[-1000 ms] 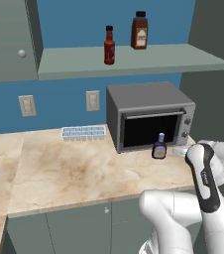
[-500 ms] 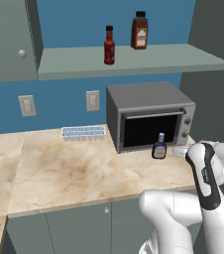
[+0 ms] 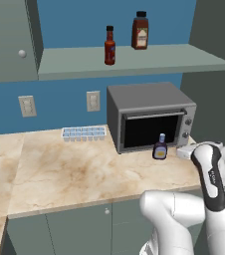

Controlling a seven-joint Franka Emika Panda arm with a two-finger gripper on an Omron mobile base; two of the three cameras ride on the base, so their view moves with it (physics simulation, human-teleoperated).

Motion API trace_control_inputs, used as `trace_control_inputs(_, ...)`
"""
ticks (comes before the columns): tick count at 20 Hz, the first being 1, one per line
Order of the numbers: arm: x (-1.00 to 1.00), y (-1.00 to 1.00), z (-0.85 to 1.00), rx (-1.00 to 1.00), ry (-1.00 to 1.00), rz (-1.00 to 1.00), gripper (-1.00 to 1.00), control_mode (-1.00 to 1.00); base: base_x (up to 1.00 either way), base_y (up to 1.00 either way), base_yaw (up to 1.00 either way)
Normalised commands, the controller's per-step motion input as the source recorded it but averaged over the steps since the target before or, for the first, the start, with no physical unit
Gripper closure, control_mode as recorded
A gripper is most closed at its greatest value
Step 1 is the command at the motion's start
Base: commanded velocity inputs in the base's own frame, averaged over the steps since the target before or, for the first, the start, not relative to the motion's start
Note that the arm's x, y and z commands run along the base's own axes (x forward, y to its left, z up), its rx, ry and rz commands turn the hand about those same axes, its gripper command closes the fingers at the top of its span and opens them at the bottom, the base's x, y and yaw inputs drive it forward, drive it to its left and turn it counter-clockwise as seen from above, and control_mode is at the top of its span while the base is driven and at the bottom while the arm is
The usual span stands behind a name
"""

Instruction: Pick the condiment bottle and condiment bottle from the counter and place them in the cabinet.

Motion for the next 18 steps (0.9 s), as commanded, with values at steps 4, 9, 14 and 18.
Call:
trace_control_inputs(4, 0.0, 0.0, 0.0, 0.0, -0.02, 0.0, -1.0, -1.0, 0.0, 0.0, 0.0)
trace_control_inputs(9, 0.05, 0.0, 0.0, 0.0, -0.02, 0.0, -1.0, -1.0, 0.0, 0.0, 0.0)
trace_control_inputs(14, 0.16, 0.03, 0.0, 0.0, -0.02, 0.0, -1.0, -1.0, 0.0, 0.0, 0.0)
trace_control_inputs(18, 0.24, 0.08, 0.0, 0.0, 0.0, 0.0, -1.0, -1.0, 0.0, 0.0, 0.0)
